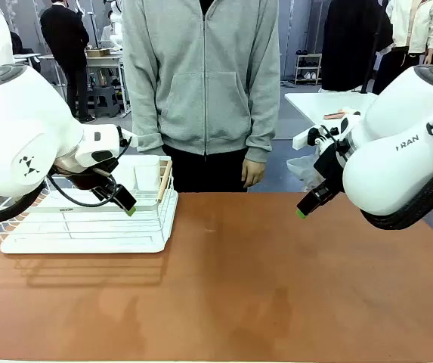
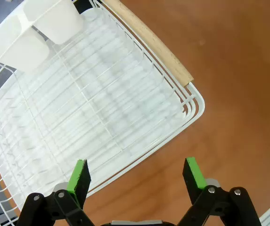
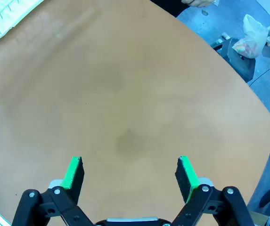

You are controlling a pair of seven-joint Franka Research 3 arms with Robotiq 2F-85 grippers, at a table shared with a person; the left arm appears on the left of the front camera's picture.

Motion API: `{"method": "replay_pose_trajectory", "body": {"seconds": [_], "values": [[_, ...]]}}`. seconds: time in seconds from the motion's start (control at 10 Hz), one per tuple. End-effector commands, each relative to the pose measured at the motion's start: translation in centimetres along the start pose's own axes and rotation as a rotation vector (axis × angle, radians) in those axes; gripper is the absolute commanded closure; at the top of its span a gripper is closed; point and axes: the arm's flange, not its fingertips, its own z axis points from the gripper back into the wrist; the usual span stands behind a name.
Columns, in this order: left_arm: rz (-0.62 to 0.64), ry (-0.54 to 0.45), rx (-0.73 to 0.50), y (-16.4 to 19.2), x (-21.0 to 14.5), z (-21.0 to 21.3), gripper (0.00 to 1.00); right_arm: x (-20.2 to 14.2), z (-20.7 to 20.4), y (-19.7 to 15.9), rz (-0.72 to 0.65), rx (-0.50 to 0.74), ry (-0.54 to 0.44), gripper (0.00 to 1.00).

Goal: Clean the table.
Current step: Pick up the Lint Roller when the human hands it over.

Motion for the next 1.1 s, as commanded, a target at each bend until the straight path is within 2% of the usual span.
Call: {"method": "replay_pose_trajectory", "body": {"seconds": [0.0,1.0], "values": [[0.0,0.0,0.0,-0.02,0.0,0.0,0.0,0.0,0.0,0.0,0.0,0.0,0.0,0.0],[0.0,0.0,0.0,-0.02,0.0,0.0,0.0,0.0,0.0,0.0,0.0,0.0,0.0,0.0]]}}
